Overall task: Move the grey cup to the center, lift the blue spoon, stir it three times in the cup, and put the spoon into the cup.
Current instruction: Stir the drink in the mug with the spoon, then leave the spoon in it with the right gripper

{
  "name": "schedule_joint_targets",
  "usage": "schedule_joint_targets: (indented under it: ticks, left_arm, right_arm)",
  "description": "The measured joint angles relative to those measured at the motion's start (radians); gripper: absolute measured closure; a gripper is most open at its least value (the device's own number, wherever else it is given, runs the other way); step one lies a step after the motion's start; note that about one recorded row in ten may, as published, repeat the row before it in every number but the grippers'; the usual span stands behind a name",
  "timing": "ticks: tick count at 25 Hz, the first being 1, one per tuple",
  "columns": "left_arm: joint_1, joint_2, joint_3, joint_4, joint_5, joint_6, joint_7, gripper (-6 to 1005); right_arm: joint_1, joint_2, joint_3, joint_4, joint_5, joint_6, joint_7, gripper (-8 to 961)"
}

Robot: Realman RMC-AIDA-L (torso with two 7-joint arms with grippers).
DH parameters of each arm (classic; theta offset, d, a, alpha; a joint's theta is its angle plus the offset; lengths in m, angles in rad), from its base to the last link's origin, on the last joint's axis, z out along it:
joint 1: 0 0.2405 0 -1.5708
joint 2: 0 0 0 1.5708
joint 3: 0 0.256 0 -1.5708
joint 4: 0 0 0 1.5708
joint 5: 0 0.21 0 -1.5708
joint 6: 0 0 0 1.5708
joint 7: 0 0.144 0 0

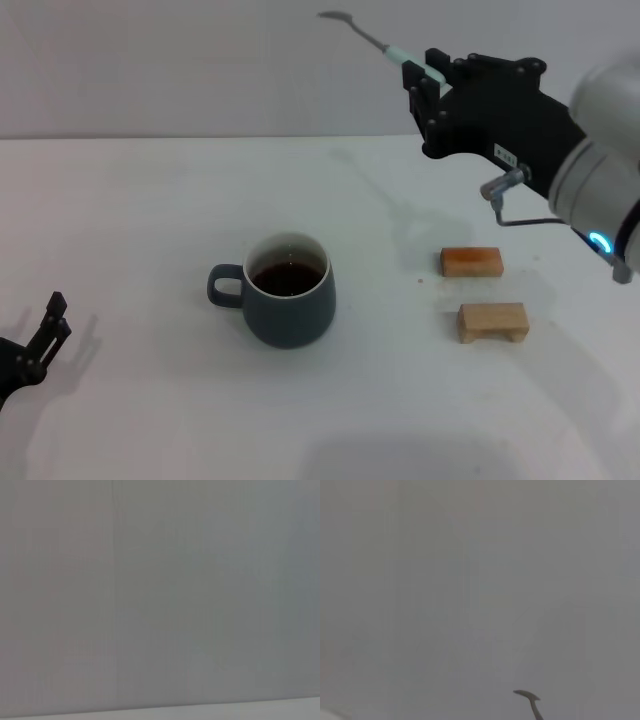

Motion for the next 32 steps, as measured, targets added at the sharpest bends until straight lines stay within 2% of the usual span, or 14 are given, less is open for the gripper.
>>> schedule_joint_targets:
  ticks: [1,2,3,4,5,6,8,9,10,14,19,27,32]
  left_arm:
    - [0.0,0.0,-0.001,0.0,0.0,-0.001,0.0,137]
    - [0.0,0.0,-0.001,0.0,0.0,-0.002,0.0,137]
    - [0.0,0.0,-0.002,0.0,-0.001,-0.003,0.0,137]
    - [0.001,0.0,-0.002,0.0,-0.001,-0.003,0.0,137]
    - [0.003,0.0,-0.003,0.0,-0.002,-0.002,0.0,137]
    - [0.005,0.0,-0.004,0.0,-0.002,-0.002,0.0,137]
    - [0.01,0.0,-0.007,0.001,-0.003,-0.001,0.0,137]
    - [0.011,0.0,-0.007,0.003,-0.003,0.0,0.0,137]
    - [0.012,0.001,-0.008,0.006,-0.004,0.0,0.0,137]
    - [0.013,0.0,-0.008,0.01,-0.004,0.0,0.0,137]
    - [0.013,0.0,-0.01,0.014,-0.004,-0.005,0.0,137]
    - [0.017,0.0,-0.011,0.014,-0.004,-0.007,0.0,137]
    - [0.012,0.002,-0.012,0.015,-0.004,-0.008,0.0,137]
  right_arm:
    - [0.024,0.004,0.009,0.05,-0.004,0.107,-0.001,790]
    - [0.024,0.004,0.009,0.05,-0.004,0.107,-0.001,790]
    - [0.042,0.005,0.014,0.076,-0.005,0.171,-0.001,790]
    - [0.082,0.01,0.027,0.125,-0.005,0.295,-0.002,790]
    - [0.082,0.01,0.027,0.125,-0.005,0.295,-0.002,790]
    - [0.102,0.013,0.033,0.146,-0.005,0.356,-0.002,790]
    - [0.151,0.021,0.055,0.171,0.003,0.478,-0.011,791]
    - [0.211,0.03,0.09,0.171,0.033,0.599,-0.027,791]
    - [0.211,0.03,0.09,0.171,0.033,0.599,-0.027,791]
    - [0.305,0.044,0.123,0.162,0.076,0.773,-0.044,791]
    - [0.36,0.046,0.121,0.145,0.077,0.874,-0.041,791]
    - [0.377,0.047,0.08,0.119,0.078,0.937,-0.04,792]
    - [0.366,0.048,0.041,0.156,0.077,0.957,-0.029,792]
